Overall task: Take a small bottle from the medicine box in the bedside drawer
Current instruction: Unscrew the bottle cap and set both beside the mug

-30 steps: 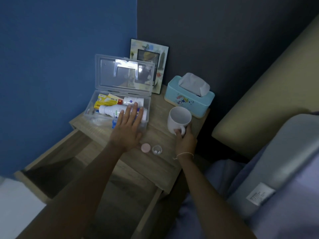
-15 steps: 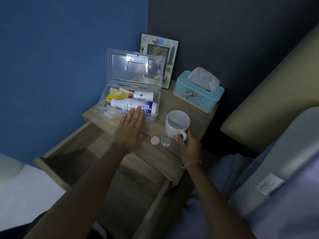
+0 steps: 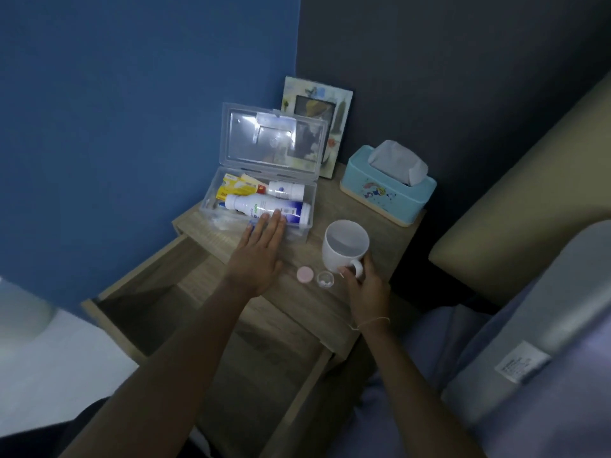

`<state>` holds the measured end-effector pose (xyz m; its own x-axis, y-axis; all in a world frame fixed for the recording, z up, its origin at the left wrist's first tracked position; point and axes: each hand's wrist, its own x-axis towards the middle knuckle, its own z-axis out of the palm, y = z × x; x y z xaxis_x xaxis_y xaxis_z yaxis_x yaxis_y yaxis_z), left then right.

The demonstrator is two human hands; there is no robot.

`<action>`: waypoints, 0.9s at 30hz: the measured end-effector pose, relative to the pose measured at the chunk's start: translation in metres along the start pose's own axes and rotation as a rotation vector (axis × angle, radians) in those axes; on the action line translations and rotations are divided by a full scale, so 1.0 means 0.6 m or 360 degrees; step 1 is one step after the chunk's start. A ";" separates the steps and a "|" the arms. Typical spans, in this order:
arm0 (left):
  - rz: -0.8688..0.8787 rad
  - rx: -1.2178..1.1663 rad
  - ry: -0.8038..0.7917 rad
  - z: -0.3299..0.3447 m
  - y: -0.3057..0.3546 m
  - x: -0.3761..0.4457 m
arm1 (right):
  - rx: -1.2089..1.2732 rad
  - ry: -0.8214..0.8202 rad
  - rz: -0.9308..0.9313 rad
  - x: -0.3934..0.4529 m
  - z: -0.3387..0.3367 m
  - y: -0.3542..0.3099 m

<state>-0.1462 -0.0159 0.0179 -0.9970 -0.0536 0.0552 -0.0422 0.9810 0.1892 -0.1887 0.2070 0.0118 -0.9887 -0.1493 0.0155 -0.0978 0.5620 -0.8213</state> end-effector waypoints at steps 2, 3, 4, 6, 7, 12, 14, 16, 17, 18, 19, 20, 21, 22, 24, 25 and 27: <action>-0.0029 -0.0015 0.0020 -0.002 0.004 -0.005 | -0.0020 0.0024 0.0028 -0.006 0.001 -0.005; -0.0051 -0.0030 0.0043 -0.003 0.005 -0.009 | -0.0037 0.0063 0.0050 -0.011 0.001 -0.009; -0.0075 -0.0053 0.0071 -0.005 0.006 -0.016 | -0.0057 0.0107 0.0051 -0.016 0.001 -0.015; -0.0105 -0.0101 0.0114 -0.009 0.004 -0.034 | -0.0097 0.0166 -0.0061 -0.024 0.002 -0.031; -0.0118 -0.0095 0.0123 -0.013 0.002 -0.045 | -0.0112 0.0179 -0.0149 -0.027 0.002 -0.041; -0.0243 -0.0008 0.0145 -0.043 -0.001 -0.083 | -0.0291 0.0134 -0.0468 -0.028 0.015 -0.097; -0.0273 -0.0017 0.0166 -0.059 0.004 -0.096 | -0.0368 0.0069 -0.0570 -0.032 0.021 -0.115; -0.0303 -0.0061 0.0205 -0.077 0.006 -0.107 | -0.0410 -0.0008 -0.0691 -0.032 0.027 -0.128; -0.0314 -0.0064 0.0233 -0.086 0.005 -0.111 | -0.0409 -0.0031 -0.0763 -0.029 0.029 -0.135; -0.0322 -0.0055 0.0266 -0.095 0.003 -0.112 | -0.0409 -0.0046 -0.0816 -0.023 0.029 -0.140; -0.0324 -0.0044 0.0290 -0.104 -0.002 -0.110 | -0.0406 -0.0059 -0.0828 -0.013 0.030 -0.146; -0.0324 -0.0043 0.0306 -0.114 -0.009 -0.106 | -0.0389 -0.0074 -0.0808 -0.001 0.031 -0.154; -0.0330 -0.0049 0.0311 -0.122 -0.016 -0.100 | -0.0359 -0.0093 -0.0770 0.012 0.031 -0.161; -0.0338 -0.0062 0.0323 -0.130 -0.026 -0.088 | -0.0327 -0.0107 -0.0734 0.029 0.033 -0.169; -0.0355 -0.0138 0.0357 -0.142 -0.051 -0.058 | -0.0308 -0.0099 -0.0708 0.071 0.042 -0.183; -0.0362 -0.0190 0.0364 -0.146 -0.067 -0.037 | -0.0302 -0.0088 -0.0692 0.098 0.049 -0.189; -0.0374 -0.0291 0.0361 -0.151 -0.097 0.010 | -0.0225 -0.0089 -0.0604 0.147 0.060 -0.199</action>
<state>-0.1439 -0.0903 0.0957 -0.9211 -0.3332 0.2012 -0.2355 0.8887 0.3935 -0.2603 0.0977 0.0908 -0.8720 -0.4095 0.2682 -0.4730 0.5642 -0.6767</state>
